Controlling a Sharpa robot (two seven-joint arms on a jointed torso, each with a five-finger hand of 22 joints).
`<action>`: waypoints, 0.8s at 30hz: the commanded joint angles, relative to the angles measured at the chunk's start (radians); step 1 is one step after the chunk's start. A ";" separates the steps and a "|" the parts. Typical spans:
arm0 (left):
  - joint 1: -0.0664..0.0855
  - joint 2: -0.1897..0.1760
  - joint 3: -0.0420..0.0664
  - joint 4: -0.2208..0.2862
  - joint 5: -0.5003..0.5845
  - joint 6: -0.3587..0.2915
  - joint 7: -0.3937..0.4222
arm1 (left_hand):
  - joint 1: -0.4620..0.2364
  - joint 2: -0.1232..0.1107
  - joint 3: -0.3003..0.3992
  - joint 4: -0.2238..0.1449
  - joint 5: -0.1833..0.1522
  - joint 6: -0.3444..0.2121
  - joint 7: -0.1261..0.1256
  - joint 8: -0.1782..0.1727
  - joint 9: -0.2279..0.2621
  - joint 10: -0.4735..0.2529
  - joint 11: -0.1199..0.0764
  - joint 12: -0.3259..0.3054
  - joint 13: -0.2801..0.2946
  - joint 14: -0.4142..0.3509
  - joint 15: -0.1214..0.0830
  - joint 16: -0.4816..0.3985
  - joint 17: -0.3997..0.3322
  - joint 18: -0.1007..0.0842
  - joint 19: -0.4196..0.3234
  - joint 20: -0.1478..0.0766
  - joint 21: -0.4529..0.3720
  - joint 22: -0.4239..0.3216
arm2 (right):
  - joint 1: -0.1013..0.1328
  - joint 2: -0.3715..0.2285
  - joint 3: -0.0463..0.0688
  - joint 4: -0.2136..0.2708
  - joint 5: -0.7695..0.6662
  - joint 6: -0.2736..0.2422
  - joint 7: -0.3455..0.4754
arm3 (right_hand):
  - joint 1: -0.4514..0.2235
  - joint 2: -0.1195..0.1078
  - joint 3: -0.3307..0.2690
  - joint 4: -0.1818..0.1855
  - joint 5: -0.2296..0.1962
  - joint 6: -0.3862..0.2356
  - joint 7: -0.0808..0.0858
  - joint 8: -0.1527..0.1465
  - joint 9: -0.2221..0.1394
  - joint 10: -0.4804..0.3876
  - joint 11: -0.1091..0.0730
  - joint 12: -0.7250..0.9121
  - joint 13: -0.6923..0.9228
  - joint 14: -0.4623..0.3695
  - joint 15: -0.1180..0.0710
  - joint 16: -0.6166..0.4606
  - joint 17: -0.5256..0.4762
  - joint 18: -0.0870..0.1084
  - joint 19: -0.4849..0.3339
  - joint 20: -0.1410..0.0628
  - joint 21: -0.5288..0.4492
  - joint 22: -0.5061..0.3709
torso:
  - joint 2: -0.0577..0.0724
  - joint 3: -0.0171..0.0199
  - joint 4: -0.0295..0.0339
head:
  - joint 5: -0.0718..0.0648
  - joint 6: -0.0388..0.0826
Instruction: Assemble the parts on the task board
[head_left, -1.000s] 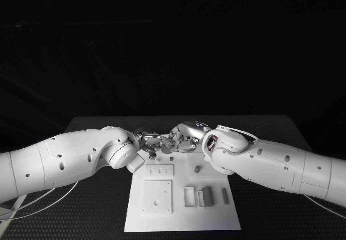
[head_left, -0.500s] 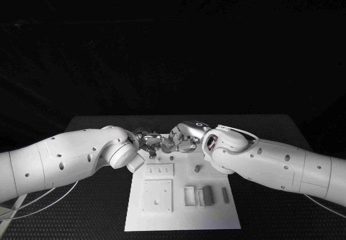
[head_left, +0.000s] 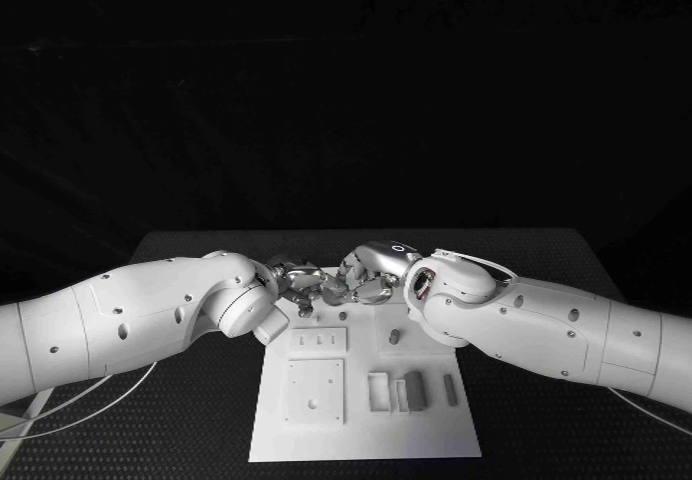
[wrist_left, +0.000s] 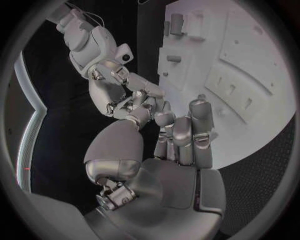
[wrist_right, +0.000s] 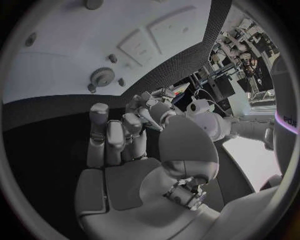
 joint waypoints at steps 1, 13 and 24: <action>0.003 0.000 0.002 0.003 0.014 -0.010 0.022 | 0.002 0.021 0.010 -0.002 0.003 0.047 0.025 0.009 0.017 0.009 -0.003 -0.007 0.002 0.002 -0.008 0.005 -0.003 0.084 0.003 -0.005 -0.005 0.002 | -0.003 0.000 -0.002 -0.005 0.010 -0.001 0.011 | -0.001 -0.031 -0.004 -0.002 0.003 -0.029 0.043 -0.036 -0.017 -0.011 0.010 -0.009 -0.002 -0.019 0.008 -0.006 -0.016 0.043 -0.004 -0.008 -0.005 0.013 | 0.000 0.0003 -0.0004 | 0.000 -0.002; 0.003 -0.011 0.002 -0.004 0.004 0.007 0.011 | -0.016 0.026 0.029 -0.014 0.003 0.064 0.020 0.012 0.025 0.011 -0.009 -0.012 0.004 0.000 -0.013 0.011 -0.013 0.081 0.004 -0.006 -0.005 0.006 | -0.003 -0.052 -0.002 0.006 0.026 -0.067 0.022 | -0.004 -0.129 0.012 0.044 0.003 -0.147 0.094 -0.101 -0.046 -0.054 0.061 -0.007 0.006 -0.067 0.058 -0.012 -0.055 0.043 -0.016 0.003 -0.020 0.010 | 0.001 0.0018 0.0016 | 0.004 -0.003; 0.002 -0.023 0.001 -0.011 -0.071 0.062 -0.062 | -0.026 0.027 0.038 -0.024 0.003 0.072 0.017 0.012 0.031 0.011 -0.011 -0.015 0.006 -0.002 -0.016 0.015 -0.020 0.079 0.005 -0.007 -0.005 0.009 | 0.001 -0.111 0.014 -0.019 0.092 -0.109 0.039 | 0.002 -0.131 0.017 0.060 0.003 -0.144 0.095 -0.098 -0.045 -0.058 0.062 -0.003 0.006 -0.069 0.059 -0.010 -0.054 0.043 -0.016 0.005 -0.021 0.011 | 0.001 0.0043 -0.0014 | 0.014 -0.007</action>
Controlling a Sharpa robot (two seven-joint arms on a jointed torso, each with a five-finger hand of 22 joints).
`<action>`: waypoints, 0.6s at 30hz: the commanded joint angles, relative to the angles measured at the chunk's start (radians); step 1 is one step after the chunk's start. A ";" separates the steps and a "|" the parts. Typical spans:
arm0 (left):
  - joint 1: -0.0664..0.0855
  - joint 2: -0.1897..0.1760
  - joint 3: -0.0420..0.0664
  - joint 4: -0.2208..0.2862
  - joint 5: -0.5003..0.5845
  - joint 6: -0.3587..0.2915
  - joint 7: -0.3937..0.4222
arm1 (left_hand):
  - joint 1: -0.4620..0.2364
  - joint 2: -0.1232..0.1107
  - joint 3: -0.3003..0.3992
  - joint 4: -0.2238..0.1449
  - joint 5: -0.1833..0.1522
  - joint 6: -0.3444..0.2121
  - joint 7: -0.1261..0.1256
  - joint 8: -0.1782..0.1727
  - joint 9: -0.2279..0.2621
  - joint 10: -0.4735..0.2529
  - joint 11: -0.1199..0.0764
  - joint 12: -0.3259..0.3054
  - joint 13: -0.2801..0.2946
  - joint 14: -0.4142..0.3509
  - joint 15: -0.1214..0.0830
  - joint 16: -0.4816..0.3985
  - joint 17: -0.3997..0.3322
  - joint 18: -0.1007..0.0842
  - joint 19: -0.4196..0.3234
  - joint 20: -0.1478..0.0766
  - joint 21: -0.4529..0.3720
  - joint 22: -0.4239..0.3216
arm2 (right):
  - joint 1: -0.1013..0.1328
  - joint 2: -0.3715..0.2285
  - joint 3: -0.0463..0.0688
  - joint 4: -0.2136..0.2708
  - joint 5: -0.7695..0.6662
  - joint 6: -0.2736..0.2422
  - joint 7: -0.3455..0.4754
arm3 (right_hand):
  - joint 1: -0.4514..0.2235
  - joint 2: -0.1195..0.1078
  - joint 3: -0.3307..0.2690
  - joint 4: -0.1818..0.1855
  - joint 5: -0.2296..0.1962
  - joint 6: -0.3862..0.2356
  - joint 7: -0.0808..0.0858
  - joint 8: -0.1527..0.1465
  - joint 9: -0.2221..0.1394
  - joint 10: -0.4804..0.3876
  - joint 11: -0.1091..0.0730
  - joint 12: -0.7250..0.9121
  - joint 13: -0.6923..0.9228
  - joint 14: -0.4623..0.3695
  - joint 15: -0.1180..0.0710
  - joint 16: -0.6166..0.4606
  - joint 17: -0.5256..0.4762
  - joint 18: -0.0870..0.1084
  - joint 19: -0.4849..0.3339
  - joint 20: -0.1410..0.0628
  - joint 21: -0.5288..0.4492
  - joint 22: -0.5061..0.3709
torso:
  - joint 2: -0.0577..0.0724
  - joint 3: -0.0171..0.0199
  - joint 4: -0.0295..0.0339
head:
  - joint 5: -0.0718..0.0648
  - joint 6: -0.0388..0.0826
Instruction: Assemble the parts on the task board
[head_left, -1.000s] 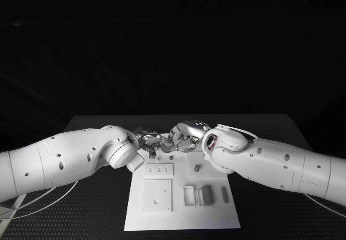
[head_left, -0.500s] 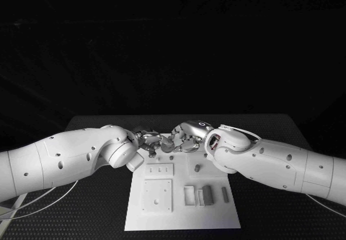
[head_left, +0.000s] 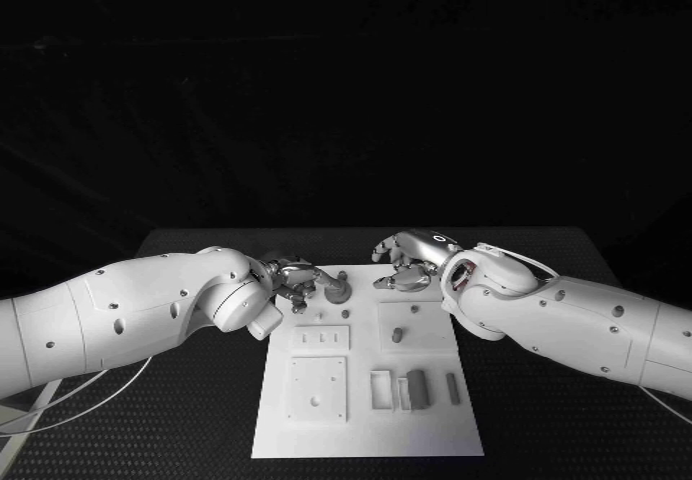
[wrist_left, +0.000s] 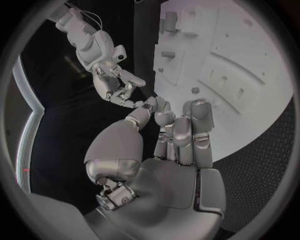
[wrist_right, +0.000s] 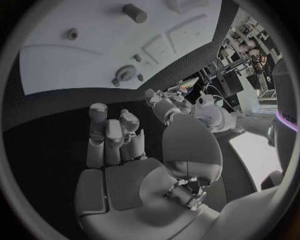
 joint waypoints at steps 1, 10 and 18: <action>0.001 0.000 0.000 0.000 -0.072 0.058 -0.063 | -0.006 0.006 0.007 0.001 0.003 0.072 0.017 0.012 0.031 0.004 -0.004 -0.004 0.001 -0.002 -0.008 0.005 -0.002 0.079 0.001 -0.004 -0.005 0.001 | 0.003 -0.012 0.008 -0.015 0.064 -0.042 0.026 | 0.003 -0.008 0.002 0.009 0.003 0.002 0.004 0.001 0.000 -0.004 0.001 0.007 0.001 0.000 0.007 -0.002 0.001 0.048 0.002 0.002 -0.005 0.011 | 0.000 0.0012 -0.0005 | 0.004 -0.002; 0.000 0.000 -0.030 -0.012 -0.205 0.109 -0.180 | -0.025 0.004 0.011 0.004 0.003 0.091 0.010 0.027 0.044 0.002 -0.010 -0.011 0.002 -0.007 -0.014 0.005 -0.012 0.076 0.000 -0.004 -0.009 0.001 | 0.014 -0.028 0.054 -0.045 0.178 -0.055 0.051 | 0.008 -0.003 0.003 0.012 0.003 0.004 0.003 0.003 0.001 -0.005 0.000 0.008 0.000 -0.001 0.007 -0.002 0.000 0.048 0.002 0.002 -0.006 0.011 | 0.000 0.0016 -0.0002 | 0.009 -0.010; -0.001 0.024 -0.043 -0.032 -0.292 0.185 -0.213 | -0.050 0.000 0.016 0.017 0.003 0.100 -0.003 0.069 0.076 0.014 -0.023 -0.021 -0.003 -0.002 -0.026 0.014 -0.026 0.069 0.011 -0.002 -0.010 0.002 | 0.029 -0.029 0.084 -0.072 0.264 -0.049 0.066 | 0.011 0.005 0.001 0.012 0.003 0.004 0.003 0.003 0.001 -0.007 0.000 0.008 -0.002 -0.002 0.006 -0.003 0.000 0.048 0.000 0.002 -0.007 0.012 | 0.000 0.0009 -0.0013 | 0.007 -0.019</action>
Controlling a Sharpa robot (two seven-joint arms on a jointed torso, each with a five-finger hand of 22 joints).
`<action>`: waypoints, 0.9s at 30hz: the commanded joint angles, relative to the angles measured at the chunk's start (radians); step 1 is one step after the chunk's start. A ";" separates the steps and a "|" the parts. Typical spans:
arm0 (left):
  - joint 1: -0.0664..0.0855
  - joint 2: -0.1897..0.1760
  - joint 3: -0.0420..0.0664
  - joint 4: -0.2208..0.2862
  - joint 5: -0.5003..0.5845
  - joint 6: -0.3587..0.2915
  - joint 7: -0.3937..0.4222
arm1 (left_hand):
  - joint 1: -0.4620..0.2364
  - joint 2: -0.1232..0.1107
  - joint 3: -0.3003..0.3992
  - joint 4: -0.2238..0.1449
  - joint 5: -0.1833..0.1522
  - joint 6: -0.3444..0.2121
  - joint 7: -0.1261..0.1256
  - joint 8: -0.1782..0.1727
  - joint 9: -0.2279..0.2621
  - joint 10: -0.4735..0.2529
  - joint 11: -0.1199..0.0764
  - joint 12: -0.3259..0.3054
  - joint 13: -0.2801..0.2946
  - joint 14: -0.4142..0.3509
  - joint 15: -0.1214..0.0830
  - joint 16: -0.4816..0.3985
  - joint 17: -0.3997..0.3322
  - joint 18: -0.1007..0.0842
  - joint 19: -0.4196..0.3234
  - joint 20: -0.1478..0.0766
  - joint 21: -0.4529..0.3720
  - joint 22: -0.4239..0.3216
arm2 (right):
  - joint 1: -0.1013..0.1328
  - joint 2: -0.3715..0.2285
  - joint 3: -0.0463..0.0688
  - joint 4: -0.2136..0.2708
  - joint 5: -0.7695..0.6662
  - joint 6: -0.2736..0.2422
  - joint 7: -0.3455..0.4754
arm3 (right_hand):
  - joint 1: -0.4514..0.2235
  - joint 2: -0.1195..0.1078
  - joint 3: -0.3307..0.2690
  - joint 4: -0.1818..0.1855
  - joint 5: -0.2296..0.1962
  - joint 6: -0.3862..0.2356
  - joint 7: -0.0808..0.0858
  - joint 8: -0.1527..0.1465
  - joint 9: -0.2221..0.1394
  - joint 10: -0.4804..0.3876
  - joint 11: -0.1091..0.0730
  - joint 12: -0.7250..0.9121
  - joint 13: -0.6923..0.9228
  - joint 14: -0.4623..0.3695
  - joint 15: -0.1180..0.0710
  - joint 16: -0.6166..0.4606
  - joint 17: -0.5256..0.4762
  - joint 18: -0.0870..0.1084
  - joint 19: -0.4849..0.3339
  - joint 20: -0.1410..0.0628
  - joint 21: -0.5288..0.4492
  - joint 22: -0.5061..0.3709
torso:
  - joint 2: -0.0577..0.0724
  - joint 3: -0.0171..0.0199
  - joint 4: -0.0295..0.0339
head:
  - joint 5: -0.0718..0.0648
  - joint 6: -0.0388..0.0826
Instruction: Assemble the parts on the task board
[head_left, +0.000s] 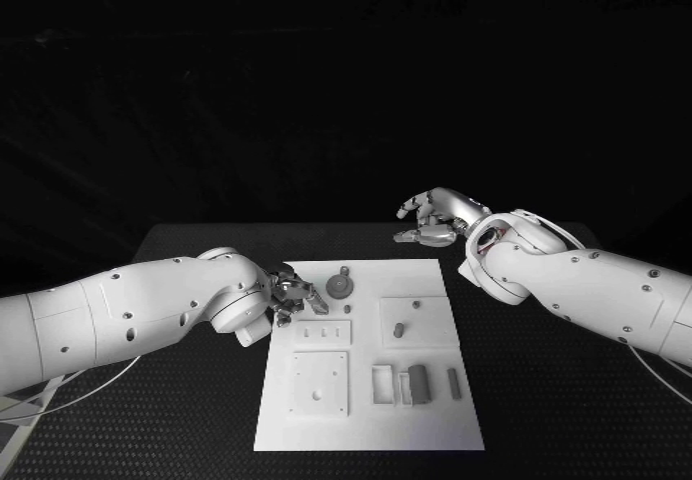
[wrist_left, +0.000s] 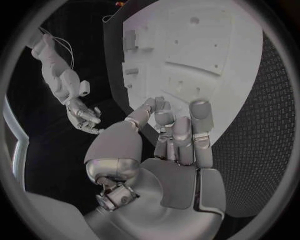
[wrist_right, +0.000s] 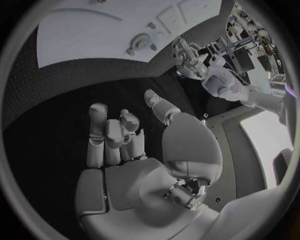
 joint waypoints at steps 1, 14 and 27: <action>0.000 0.009 0.000 -0.004 -0.099 0.086 -0.048 | -0.012 0.001 0.015 0.018 0.003 0.100 -0.004 0.075 0.080 0.005 -0.006 -0.007 -0.004 -0.002 -0.027 0.004 -0.004 0.068 0.008 -0.001 -0.006 0.001 | 0.002 0.002 0.005 -0.007 0.075 -0.004 0.030 | 0.007 0.002 -0.002 0.004 0.003 0.003 0.003 0.003 0.001 -0.007 0.000 0.004 -0.002 -0.002 0.006 -0.003 0.000 0.048 0.002 0.000 -0.007 0.012 | 0.000 -0.0002 -0.0013 | -0.002 -0.006; -0.011 0.048 0.000 -0.031 -0.159 0.098 -0.062 | -0.031 -0.007 0.022 0.034 0.002 0.098 -0.022 0.162 0.142 0.020 -0.023 -0.020 -0.015 0.000 -0.043 0.016 -0.027 0.063 0.018 -0.002 -0.011 0.004 | 0.008 0.015 0.012 -0.023 0.107 0.007 0.033 | 0.007 0.009 -0.007 0.003 0.003 0.002 0.003 0.003 0.001 -0.009 0.000 0.004 -0.003 -0.004 0.006 -0.003 -0.001 0.048 0.000 0.001 -0.008 0.013 | 0.001 -0.0044 0.0008 | -0.012 -0.019; -0.012 0.064 0.001 -0.042 -0.175 0.100 -0.070 | -0.037 -0.010 0.026 0.040 0.002 0.094 -0.032 0.208 0.181 0.025 -0.031 -0.025 -0.018 -0.001 -0.050 0.022 -0.041 0.059 0.021 -0.001 -0.016 0.005 | 0.010 0.017 0.012 -0.028 0.116 0.013 0.038 | 0.004 0.009 -0.012 0.004 0.003 0.000 0.004 0.003 0.001 -0.011 0.001 0.004 -0.004 -0.006 0.007 -0.004 -0.001 0.048 -0.002 0.003 -0.009 0.013 | -0.001 -0.0057 0.0010 | -0.015 -0.029</action>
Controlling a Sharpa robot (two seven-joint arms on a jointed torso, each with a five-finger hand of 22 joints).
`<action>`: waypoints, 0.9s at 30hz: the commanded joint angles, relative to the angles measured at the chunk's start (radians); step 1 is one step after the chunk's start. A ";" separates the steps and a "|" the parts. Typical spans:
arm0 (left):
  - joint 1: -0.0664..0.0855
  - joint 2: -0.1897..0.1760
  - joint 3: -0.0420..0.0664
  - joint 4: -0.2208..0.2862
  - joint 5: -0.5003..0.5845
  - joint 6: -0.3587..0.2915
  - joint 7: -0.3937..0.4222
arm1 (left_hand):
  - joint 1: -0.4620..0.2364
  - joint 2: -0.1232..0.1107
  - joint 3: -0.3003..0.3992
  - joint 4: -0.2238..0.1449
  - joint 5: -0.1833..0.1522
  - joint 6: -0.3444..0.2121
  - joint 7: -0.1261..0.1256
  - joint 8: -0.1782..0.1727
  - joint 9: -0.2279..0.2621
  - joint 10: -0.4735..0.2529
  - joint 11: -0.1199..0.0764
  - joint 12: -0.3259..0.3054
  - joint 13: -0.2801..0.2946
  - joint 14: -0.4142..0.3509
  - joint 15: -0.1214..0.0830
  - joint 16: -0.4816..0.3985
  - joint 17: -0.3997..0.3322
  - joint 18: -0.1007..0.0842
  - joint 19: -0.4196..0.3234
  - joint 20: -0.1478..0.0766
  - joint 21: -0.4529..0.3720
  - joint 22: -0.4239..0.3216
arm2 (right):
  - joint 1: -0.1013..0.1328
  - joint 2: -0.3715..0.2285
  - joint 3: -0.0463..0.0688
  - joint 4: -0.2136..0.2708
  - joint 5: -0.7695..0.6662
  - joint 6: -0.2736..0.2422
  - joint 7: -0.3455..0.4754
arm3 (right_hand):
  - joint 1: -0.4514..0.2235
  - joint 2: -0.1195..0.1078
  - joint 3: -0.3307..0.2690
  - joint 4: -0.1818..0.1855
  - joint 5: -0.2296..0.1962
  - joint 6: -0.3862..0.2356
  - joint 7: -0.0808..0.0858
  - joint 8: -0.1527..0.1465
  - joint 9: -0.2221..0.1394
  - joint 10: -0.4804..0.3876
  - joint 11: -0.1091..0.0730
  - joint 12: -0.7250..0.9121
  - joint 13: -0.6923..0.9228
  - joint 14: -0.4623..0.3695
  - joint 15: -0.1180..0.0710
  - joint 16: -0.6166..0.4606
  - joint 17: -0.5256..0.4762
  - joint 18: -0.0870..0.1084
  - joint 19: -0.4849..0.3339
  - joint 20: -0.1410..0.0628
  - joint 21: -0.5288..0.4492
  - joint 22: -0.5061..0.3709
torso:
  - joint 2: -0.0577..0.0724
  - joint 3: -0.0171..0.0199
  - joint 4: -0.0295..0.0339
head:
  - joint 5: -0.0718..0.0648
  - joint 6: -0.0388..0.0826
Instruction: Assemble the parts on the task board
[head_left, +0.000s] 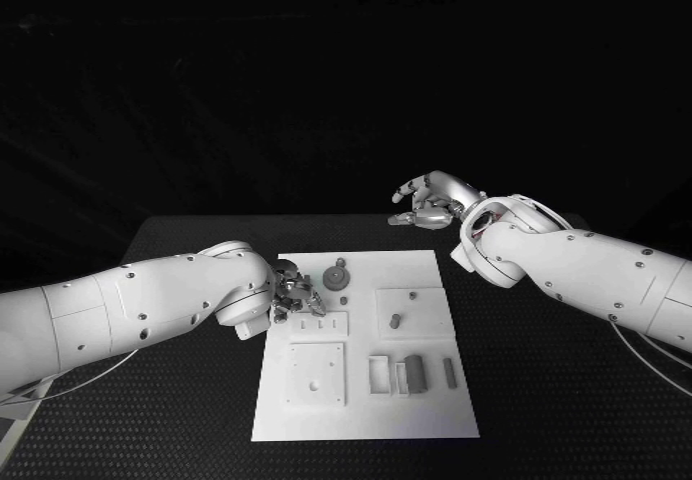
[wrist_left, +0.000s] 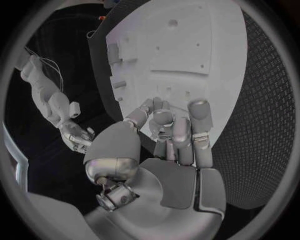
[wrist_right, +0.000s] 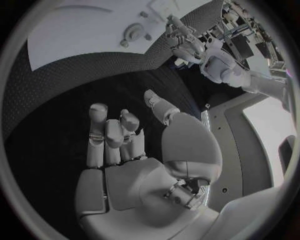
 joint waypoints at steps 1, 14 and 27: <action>-0.002 0.008 0.000 -0.003 -0.027 0.015 -0.006 | -0.003 0.008 0.010 0.017 0.005 0.077 -0.016 0.207 0.181 0.001 -0.007 -0.005 -0.002 -0.020 -0.031 0.006 -0.002 0.052 0.006 0.000 -0.004 0.001 | 0.001 0.002 0.001 -0.001 0.015 0.011 0.015 | 0.003 0.009 -0.009 0.000 0.003 0.000 0.004 0.003 0.001 -0.011 -0.001 0.002 -0.003 -0.005 0.004 -0.005 -0.002 0.048 -0.001 0.000 -0.007 0.013 | -0.001 -0.0009 -0.0001 | -0.001 -0.003; -0.008 0.022 0.000 -0.015 -0.112 0.038 -0.004 | -0.017 0.007 0.007 0.030 0.005 0.077 -0.017 0.212 0.185 0.008 -0.008 -0.009 -0.005 -0.018 -0.031 0.008 -0.009 0.046 0.009 0.004 -0.005 0.002 | 0.002 0.003 0.001 -0.003 0.016 0.023 0.010 | 0.002 0.010 -0.012 0.000 0.003 -0.001 0.005 0.003 0.001 -0.014 -0.001 0.000 -0.005 -0.008 0.004 -0.008 -0.003 0.048 -0.005 0.001 -0.009 0.013 | -0.001 0.0009 0.0005 | -0.001 -0.008; -0.013 0.031 0.000 -0.019 -0.125 0.053 -0.007 | -0.024 0.009 0.007 0.038 0.005 0.084 -0.018 0.206 0.179 0.018 -0.008 -0.018 -0.011 -0.013 -0.031 0.007 -0.017 0.042 0.011 0.009 -0.006 0.003 | 0.002 0.006 0.001 -0.004 0.018 0.030 0.009 | 0.001 0.011 -0.013 0.000 0.003 -0.002 0.005 0.003 0.001 -0.015 -0.001 0.000 -0.006 -0.009 0.004 -0.009 -0.004 0.048 -0.006 0.002 -0.010 0.013 | -0.001 0.0011 -0.0004 | 0.002 -0.013</action>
